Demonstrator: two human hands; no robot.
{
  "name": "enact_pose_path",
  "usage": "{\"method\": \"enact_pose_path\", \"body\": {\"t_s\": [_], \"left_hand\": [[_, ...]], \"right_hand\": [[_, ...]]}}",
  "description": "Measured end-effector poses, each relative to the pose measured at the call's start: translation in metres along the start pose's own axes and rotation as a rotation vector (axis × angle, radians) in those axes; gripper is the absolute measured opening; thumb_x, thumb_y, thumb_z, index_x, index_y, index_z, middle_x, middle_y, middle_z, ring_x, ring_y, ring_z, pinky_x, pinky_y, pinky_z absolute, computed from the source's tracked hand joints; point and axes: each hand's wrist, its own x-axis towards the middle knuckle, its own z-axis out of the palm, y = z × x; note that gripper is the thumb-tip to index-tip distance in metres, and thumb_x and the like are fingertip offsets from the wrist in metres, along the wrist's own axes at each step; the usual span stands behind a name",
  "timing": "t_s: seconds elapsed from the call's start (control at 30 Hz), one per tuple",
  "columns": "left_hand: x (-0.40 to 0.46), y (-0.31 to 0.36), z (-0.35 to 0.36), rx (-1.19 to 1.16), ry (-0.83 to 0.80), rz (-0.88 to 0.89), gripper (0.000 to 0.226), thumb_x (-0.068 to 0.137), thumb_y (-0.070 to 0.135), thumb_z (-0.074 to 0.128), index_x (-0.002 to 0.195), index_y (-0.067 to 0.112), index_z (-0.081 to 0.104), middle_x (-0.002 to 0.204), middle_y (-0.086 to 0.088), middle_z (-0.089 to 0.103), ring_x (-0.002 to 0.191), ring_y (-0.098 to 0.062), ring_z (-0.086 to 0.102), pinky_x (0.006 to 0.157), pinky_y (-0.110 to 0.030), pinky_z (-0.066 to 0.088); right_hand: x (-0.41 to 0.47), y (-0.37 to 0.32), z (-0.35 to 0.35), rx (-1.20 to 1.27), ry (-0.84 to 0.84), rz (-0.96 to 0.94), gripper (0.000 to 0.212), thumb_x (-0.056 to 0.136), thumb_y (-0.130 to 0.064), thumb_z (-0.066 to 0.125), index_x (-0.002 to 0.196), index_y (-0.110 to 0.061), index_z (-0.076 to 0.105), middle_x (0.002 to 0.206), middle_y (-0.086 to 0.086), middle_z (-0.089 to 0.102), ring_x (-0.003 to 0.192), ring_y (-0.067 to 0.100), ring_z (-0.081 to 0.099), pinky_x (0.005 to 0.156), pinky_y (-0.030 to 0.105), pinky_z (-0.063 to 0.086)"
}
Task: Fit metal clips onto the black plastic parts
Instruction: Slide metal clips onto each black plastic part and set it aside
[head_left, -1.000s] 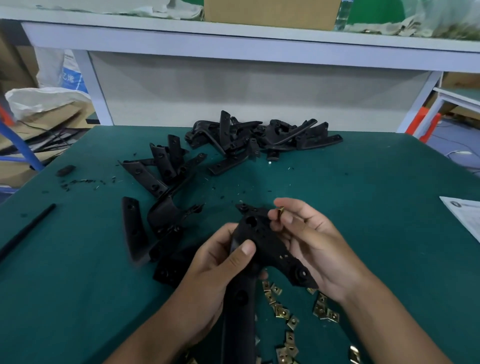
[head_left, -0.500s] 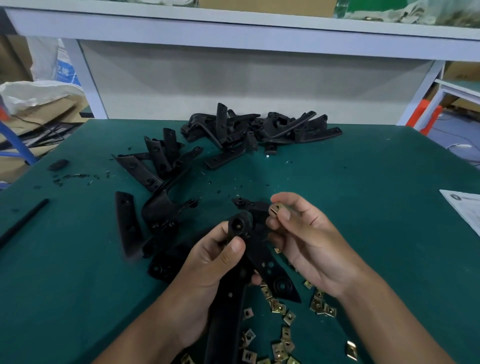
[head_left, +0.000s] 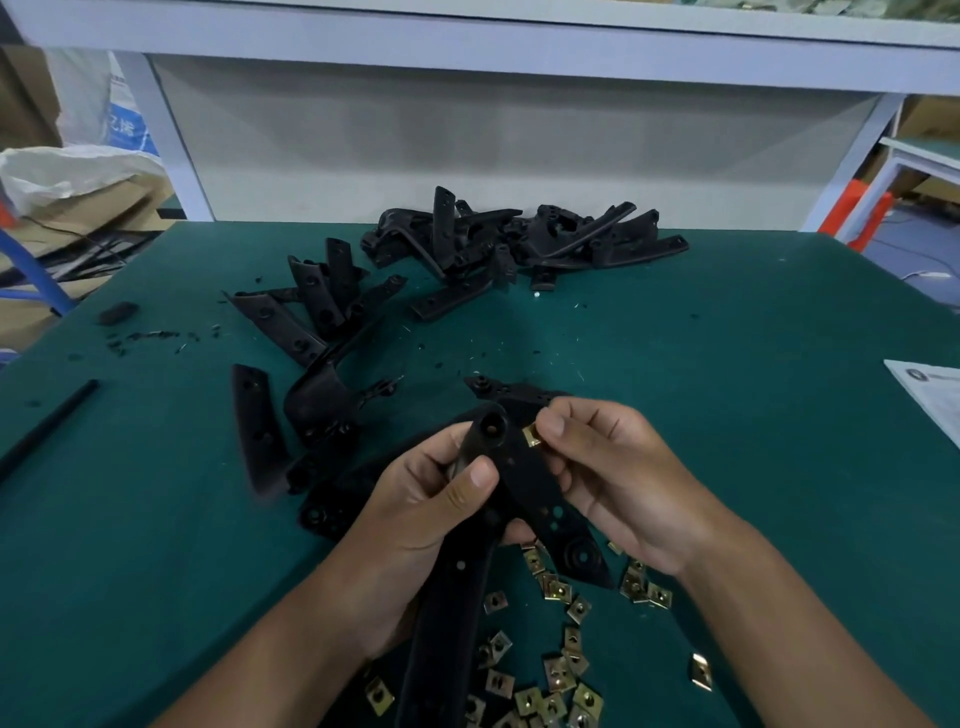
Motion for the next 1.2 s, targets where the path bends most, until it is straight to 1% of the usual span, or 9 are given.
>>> {"method": "enact_pose_path", "body": {"t_s": [0.23, 0.33, 0.5, 0.7, 0.87, 0.93, 1.03, 1.13, 1.2], "left_hand": [[0.0, 0.0, 0.001, 0.014, -0.019, -0.015, 0.052, 0.079, 0.044, 0.083, 0.118, 0.013, 0.072, 0.106, -0.013, 0.074, 0.089, -0.018, 0.073, 0.075, -0.029, 0.06], [0.0, 0.0, 0.001, 0.015, -0.015, -0.019, 0.048, 0.078, 0.043, 0.083, 0.116, 0.015, 0.073, 0.102, -0.009, 0.075, 0.085, -0.015, 0.073, 0.073, -0.027, 0.059], [0.0, 0.001, 0.002, 0.035, 0.006, -0.001, 0.046, 0.075, 0.043, 0.085, 0.11, 0.016, 0.075, 0.097, -0.008, 0.075, 0.083, -0.015, 0.073, 0.069, -0.026, 0.059], [0.0, -0.001, 0.002, 0.051, 0.024, 0.017, 0.042, 0.077, 0.04, 0.085, 0.109, 0.014, 0.074, 0.097, -0.007, 0.075, 0.085, -0.016, 0.073, 0.07, -0.026, 0.059], [0.002, -0.009, 0.003, 0.09, 0.112, 0.077, 0.024, 0.083, 0.028, 0.076, 0.103, 0.015, 0.075, 0.095, -0.005, 0.074, 0.087, -0.016, 0.072, 0.07, -0.026, 0.058], [0.002, -0.011, 0.004, 0.095, 0.133, 0.106, 0.024, 0.082, 0.028, 0.075, 0.102, 0.015, 0.074, 0.097, -0.006, 0.074, 0.088, -0.016, 0.072, 0.07, -0.026, 0.058], [0.002, -0.01, 0.005, 0.105, 0.145, 0.141, 0.019, 0.085, 0.027, 0.077, 0.099, 0.015, 0.073, 0.096, -0.007, 0.074, 0.084, -0.017, 0.072, 0.069, -0.026, 0.058], [0.003, -0.003, 0.007, 0.061, 0.185, 0.107, 0.026, 0.08, 0.034, 0.078, 0.095, 0.014, 0.072, 0.092, -0.009, 0.074, 0.071, -0.018, 0.072, 0.063, -0.024, 0.058], [0.005, 0.003, 0.005, 0.046, 0.225, 0.076, 0.039, 0.075, 0.037, 0.079, 0.1, 0.008, 0.069, 0.091, -0.009, 0.075, 0.064, -0.018, 0.071, 0.058, -0.023, 0.057]], "right_hand": [[-0.003, -0.003, 0.001, -0.013, -0.007, -0.003, 0.034, 0.068, -0.047, 0.088, 0.065, -0.022, 0.066, 0.065, -0.004, 0.057, 0.059, 0.009, 0.052, 0.06, 0.021, 0.045], [-0.003, -0.005, 0.002, -0.062, 0.01, -0.015, 0.024, 0.075, -0.036, 0.079, 0.06, -0.024, 0.065, 0.063, -0.006, 0.057, 0.059, 0.007, 0.052, 0.059, 0.02, 0.045], [-0.004, -0.005, 0.002, -0.097, 0.012, -0.031, 0.022, 0.076, -0.034, 0.075, 0.06, -0.023, 0.067, 0.063, -0.005, 0.059, 0.059, 0.007, 0.053, 0.057, 0.018, 0.046], [-0.004, -0.004, 0.004, -0.111, -0.017, -0.011, 0.025, 0.074, -0.038, 0.084, 0.065, -0.02, 0.069, 0.07, 0.002, 0.063, 0.066, 0.017, 0.058, 0.065, 0.032, 0.052], [-0.003, -0.001, 0.005, -0.167, 0.035, -0.013, 0.022, 0.075, -0.035, 0.079, 0.065, -0.019, 0.067, 0.077, 0.015, 0.059, 0.073, 0.03, 0.057, 0.07, 0.039, 0.054], [-0.003, -0.002, 0.005, -0.175, 0.029, -0.042, 0.023, 0.079, -0.031, 0.08, 0.066, -0.019, 0.067, 0.074, 0.01, 0.061, 0.07, 0.025, 0.059, 0.068, 0.033, 0.054], [-0.004, -0.002, 0.005, -0.261, 0.025, -0.114, 0.02, 0.086, -0.031, 0.08, 0.074, -0.019, 0.069, 0.07, -0.004, 0.062, 0.063, 0.007, 0.061, 0.06, 0.017, 0.05], [-0.004, -0.002, 0.001, -0.306, 0.016, -0.132, 0.025, 0.094, -0.046, 0.067, 0.097, -0.022, 0.073, 0.084, 0.003, 0.067, 0.074, 0.017, 0.065, 0.068, 0.023, 0.052], [-0.003, -0.006, -0.008, -0.421, 0.08, -0.084, 0.029, 0.099, -0.052, 0.055, 0.1, -0.029, 0.073, 0.09, 0.001, 0.069, 0.078, 0.022, 0.065, 0.072, 0.028, 0.05]]}}
